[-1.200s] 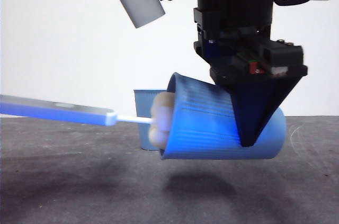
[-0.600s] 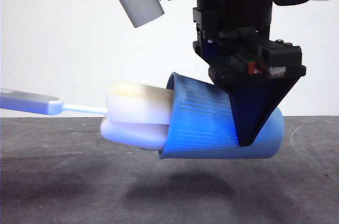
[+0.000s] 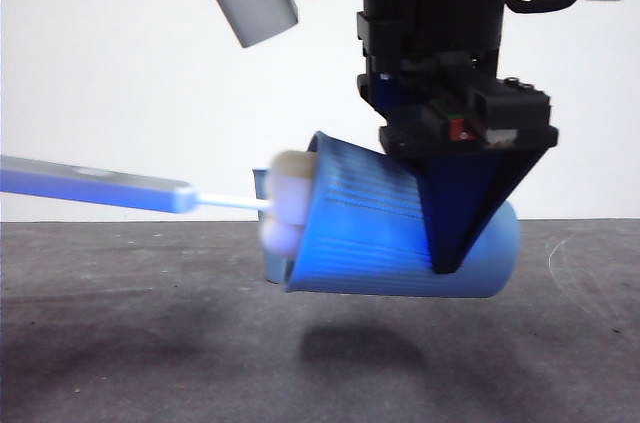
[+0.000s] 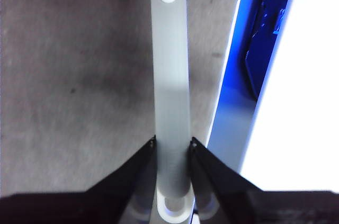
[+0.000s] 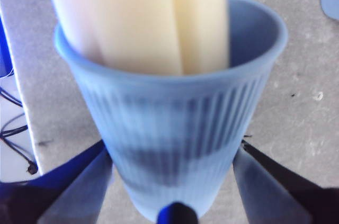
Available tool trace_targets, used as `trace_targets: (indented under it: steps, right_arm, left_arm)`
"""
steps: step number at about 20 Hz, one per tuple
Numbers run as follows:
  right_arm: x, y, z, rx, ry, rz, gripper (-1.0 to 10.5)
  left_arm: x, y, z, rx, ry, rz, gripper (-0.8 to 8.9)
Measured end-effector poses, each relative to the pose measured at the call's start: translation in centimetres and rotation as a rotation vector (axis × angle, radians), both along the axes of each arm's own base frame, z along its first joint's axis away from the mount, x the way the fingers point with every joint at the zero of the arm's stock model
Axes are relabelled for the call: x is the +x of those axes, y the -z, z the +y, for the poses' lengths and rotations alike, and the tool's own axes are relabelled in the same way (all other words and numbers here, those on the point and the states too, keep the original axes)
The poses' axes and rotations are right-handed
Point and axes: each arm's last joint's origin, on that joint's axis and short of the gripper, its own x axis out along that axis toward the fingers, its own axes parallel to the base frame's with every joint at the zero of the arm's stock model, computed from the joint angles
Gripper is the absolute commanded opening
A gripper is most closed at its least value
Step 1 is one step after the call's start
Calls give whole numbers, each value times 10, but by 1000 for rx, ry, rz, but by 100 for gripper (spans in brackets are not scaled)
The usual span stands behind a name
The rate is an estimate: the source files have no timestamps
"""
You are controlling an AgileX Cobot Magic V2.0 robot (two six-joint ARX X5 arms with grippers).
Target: Pick up the cup brush,pick up the cup,insert the brush into the cup,clean the cup,put the cup brush back,put the cup back to the fixed position on the table
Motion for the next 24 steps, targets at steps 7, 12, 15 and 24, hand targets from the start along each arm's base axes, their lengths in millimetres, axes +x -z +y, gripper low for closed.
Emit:
trace_targets:
  steps: [7, 12, 15, 24]
  right_arm:
    - [-4, 0, 6, 38, -21, -3, -18]
    - [-4, 0, 4, 18, -21, -2, -18]
    - [-5, 0, 4, 19, -21, -2, -18]
    - [-5, -1, 7, 46, -19, -7, -18]
  left_arm:
    - [19, 12, -25, -26, 19, -9, -9]
    - [27, 24, -35, 8, 20, 23, -9]
    - [27, 23, -34, 16, 15, 16, -9]
    - [17, 6, 6, 53, -105, 8, -9]
